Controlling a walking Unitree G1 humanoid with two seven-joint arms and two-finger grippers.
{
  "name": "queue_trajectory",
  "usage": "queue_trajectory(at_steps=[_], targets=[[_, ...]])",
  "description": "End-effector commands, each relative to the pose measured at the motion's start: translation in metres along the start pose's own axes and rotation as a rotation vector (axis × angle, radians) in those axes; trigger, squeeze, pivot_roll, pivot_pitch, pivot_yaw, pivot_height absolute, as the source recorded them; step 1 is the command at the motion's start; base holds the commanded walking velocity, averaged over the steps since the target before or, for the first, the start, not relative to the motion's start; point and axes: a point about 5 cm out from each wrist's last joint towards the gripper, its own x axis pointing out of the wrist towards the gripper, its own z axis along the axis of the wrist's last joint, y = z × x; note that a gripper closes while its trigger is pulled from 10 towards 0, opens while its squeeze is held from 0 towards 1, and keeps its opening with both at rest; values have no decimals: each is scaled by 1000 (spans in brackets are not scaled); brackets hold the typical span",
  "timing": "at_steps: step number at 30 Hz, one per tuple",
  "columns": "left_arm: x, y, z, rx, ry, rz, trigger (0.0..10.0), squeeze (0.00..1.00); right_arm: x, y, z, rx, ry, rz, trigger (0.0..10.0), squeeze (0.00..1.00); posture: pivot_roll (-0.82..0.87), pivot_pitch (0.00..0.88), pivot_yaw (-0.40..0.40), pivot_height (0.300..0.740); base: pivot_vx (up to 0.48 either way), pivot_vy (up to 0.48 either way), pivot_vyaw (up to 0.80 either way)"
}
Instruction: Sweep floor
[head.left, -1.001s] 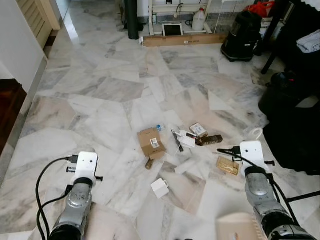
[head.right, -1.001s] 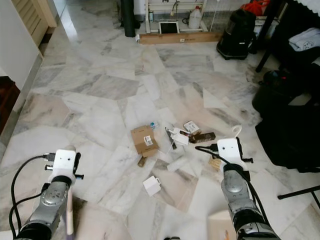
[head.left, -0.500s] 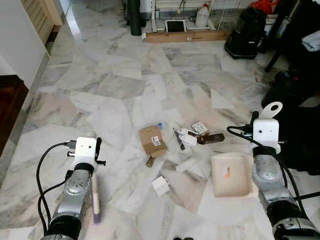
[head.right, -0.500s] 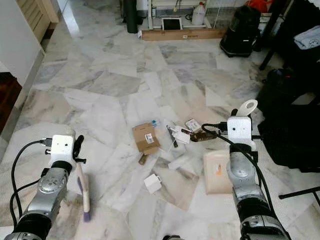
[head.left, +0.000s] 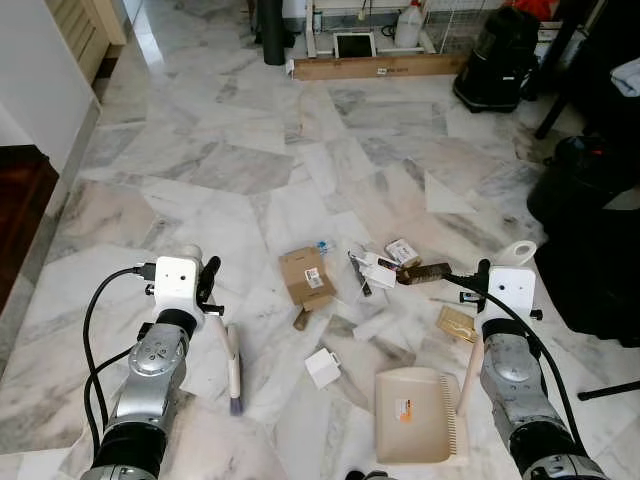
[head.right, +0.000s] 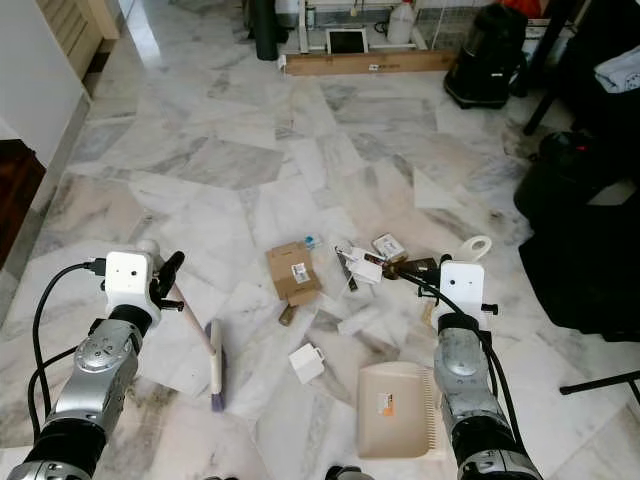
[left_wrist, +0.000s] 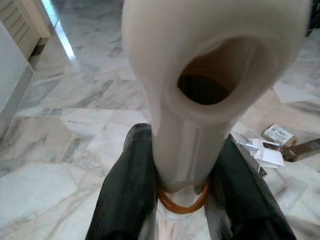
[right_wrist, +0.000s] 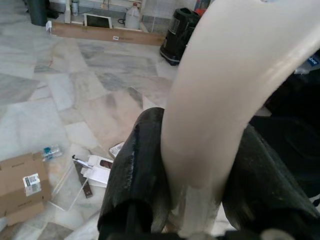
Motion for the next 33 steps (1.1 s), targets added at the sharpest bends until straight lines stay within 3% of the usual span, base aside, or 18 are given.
queue_trajectory(at_steps=[1, 10, 18, 24, 33], targets=[[-1, -1, 5, -36, -20, -14, 10000, 0, -1, -2, 2, -19, -30, 1, 10000, 0, 38, 177, -3, 740, 0, 0, 0], [1, -10, 14, -98, -42, -89, 10000, 0, -3, 8, 1, 20, -29, 6, 10000, 0, 49, 178, 0, 740, 0, 0, 0], [0, -12, 15, -103, -34, -120, 10000, 0, -7, 19, -3, 31, -15, 29, 10000, 0, 52, 175, 2, 740, 0, 0, 0], [-1, -19, 17, -126, -39, -175, 10000, 0, -19, 28, -24, 48, 81, 17, 10000, 0, 68, 169, 15, 740, 0, 0, 0], [-1, -21, 18, -130, -27, -231, 10000, 0, -25, 39, -29, 55, 107, 28, 10000, 0, 84, 155, 32, 740, 0, 0, 0]])
